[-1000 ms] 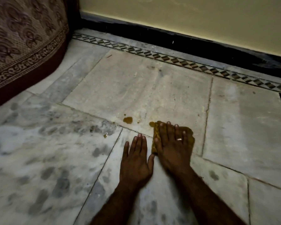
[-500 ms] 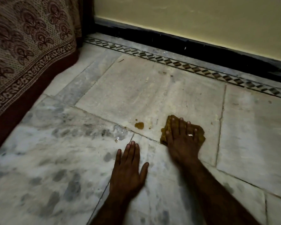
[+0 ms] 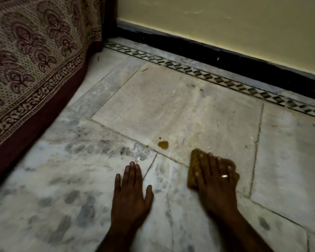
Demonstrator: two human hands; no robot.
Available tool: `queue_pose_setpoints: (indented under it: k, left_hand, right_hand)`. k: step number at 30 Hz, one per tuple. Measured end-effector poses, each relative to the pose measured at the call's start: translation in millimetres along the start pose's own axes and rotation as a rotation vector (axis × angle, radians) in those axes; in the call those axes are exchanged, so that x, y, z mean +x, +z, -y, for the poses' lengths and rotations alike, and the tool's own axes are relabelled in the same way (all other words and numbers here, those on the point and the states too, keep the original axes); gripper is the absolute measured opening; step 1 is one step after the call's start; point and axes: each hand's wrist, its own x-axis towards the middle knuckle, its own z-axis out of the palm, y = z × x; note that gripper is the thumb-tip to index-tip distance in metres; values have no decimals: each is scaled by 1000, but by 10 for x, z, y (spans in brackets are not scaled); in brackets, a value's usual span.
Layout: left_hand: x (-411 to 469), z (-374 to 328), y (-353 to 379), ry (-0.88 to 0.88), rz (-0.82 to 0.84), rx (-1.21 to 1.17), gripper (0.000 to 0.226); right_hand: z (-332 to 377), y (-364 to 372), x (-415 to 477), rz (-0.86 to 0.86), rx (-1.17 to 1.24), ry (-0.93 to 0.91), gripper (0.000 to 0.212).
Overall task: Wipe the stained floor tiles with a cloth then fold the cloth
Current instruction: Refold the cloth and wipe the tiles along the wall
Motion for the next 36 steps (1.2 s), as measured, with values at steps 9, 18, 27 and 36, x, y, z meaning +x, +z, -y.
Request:
queue_pose_setpoints:
  k: [9,18,27,36]
  left_hand:
    - [-22,-52,-51,-67,-54,-81,90]
    - [-26,-40,-76,-112,-32,-80,88]
    - [-65,-14,-133,3,-63,-96,84]
    - [-48,-50,-208,-50,-79,-103,85]
  right_hand:
    - [788,-16,1232,86,49,-15,64]
    - [1553,157,850,105,25,-451,62]
    - [813,23,220,62,-37,-651,59]
    - [1788,173,1159,96,0,-398,67]
